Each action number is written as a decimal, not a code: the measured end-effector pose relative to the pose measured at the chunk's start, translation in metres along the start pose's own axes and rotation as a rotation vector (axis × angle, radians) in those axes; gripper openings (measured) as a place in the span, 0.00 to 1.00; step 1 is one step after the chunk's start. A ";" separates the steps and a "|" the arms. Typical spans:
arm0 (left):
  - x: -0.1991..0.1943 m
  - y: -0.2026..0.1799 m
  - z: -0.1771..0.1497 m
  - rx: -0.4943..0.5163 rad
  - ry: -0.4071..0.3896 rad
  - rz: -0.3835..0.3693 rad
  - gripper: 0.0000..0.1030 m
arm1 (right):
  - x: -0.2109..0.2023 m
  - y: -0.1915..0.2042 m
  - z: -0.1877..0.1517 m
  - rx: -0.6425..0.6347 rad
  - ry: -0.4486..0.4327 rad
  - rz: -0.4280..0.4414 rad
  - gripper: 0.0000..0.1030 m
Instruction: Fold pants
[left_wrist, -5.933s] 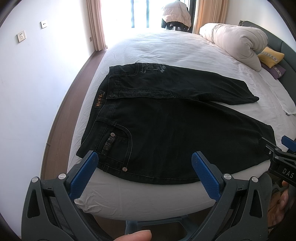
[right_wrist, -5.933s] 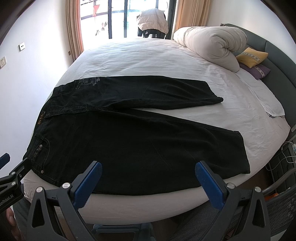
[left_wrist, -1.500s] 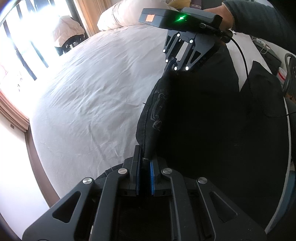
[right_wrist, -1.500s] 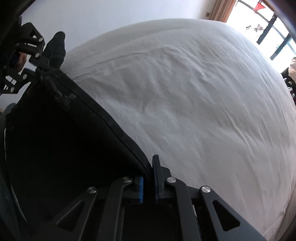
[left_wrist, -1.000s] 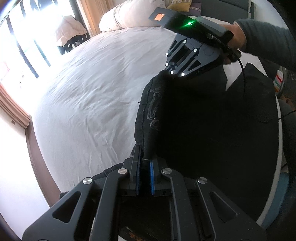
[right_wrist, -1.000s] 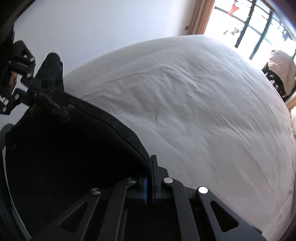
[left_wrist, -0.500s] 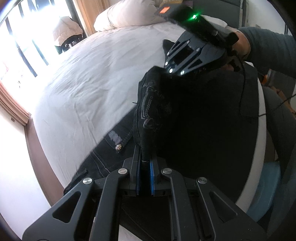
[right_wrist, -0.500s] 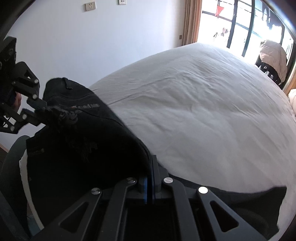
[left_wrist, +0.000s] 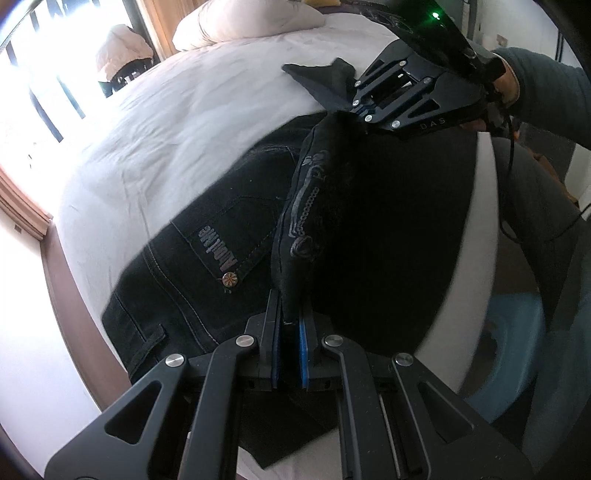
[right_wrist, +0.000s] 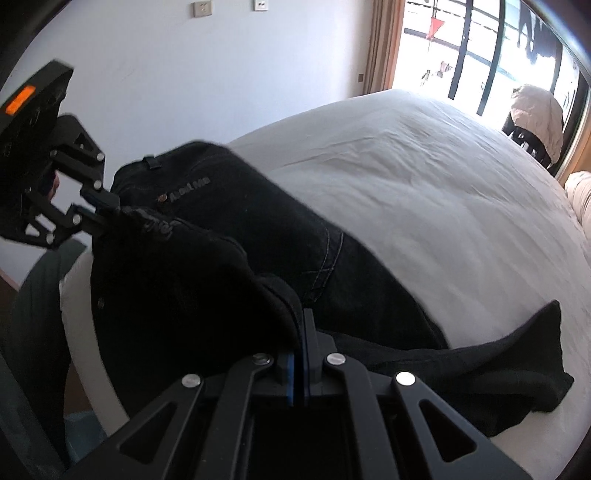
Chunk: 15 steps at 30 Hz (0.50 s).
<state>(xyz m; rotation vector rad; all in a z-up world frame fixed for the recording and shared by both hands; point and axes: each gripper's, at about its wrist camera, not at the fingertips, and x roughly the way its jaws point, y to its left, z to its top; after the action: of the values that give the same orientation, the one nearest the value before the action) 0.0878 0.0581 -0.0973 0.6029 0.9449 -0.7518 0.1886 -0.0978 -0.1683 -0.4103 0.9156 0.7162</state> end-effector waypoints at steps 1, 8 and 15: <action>-0.001 -0.004 -0.004 0.006 0.004 -0.004 0.06 | 0.000 0.006 -0.005 -0.007 0.008 -0.001 0.03; 0.005 -0.039 -0.026 0.122 0.035 0.011 0.06 | 0.000 0.036 -0.031 -0.064 0.046 -0.032 0.03; 0.017 -0.066 -0.035 0.214 0.057 0.057 0.06 | -0.002 0.056 -0.050 -0.145 0.067 -0.100 0.03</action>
<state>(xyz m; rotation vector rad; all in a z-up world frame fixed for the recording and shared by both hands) 0.0254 0.0389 -0.1371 0.8385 0.9017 -0.7935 0.1197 -0.0897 -0.1962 -0.6081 0.9025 0.6823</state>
